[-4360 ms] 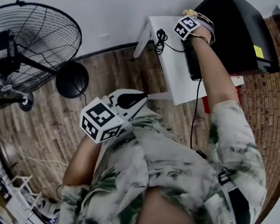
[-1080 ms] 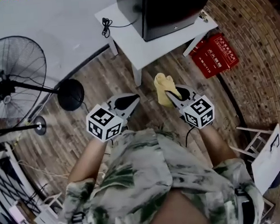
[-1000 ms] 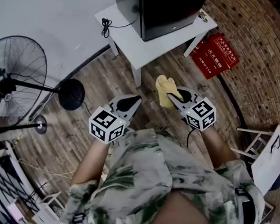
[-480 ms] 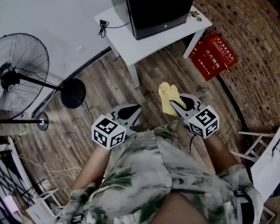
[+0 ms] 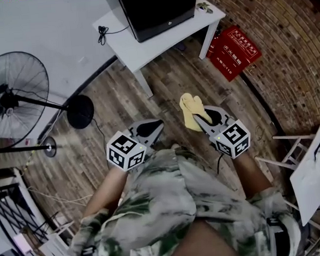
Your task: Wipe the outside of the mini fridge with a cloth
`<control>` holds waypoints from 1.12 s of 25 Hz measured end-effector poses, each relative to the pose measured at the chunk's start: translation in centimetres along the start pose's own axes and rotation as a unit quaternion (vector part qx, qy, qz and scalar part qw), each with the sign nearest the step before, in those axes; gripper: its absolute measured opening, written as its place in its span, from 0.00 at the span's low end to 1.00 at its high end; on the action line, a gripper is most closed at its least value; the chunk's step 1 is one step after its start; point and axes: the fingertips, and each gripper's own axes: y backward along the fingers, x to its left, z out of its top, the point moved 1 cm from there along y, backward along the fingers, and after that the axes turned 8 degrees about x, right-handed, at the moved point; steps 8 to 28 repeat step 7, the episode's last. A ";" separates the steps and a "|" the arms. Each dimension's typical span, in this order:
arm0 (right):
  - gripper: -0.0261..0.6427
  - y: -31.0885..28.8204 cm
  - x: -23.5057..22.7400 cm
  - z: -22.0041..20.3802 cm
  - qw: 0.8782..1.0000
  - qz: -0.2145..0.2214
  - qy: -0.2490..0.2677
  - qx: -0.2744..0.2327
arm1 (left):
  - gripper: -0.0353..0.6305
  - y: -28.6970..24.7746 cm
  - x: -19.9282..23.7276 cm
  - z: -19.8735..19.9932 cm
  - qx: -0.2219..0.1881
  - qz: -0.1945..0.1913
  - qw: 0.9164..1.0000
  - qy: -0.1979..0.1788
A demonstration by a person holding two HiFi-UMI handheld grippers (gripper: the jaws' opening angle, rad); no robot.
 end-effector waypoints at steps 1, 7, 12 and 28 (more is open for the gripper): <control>0.18 0.5 -0.2 -0.2 1.000 -0.003 -0.003 -0.002 | 0.09 -0.3 -0.5 0.2 0.002 -0.004 1.000 -0.003; 0.18 2.8 -1.2 -2.0 1.000 -0.018 -0.012 -0.008 | 0.09 -3.0 -2.4 1.1 0.004 -0.020 1.000 -0.024; 0.18 2.8 -1.2 -2.0 1.000 -0.018 -0.012 -0.008 | 0.09 -3.0 -2.4 1.1 0.004 -0.020 1.000 -0.024; 0.18 2.8 -1.2 -2.0 1.000 -0.018 -0.012 -0.008 | 0.09 -3.0 -2.4 1.1 0.004 -0.020 1.000 -0.024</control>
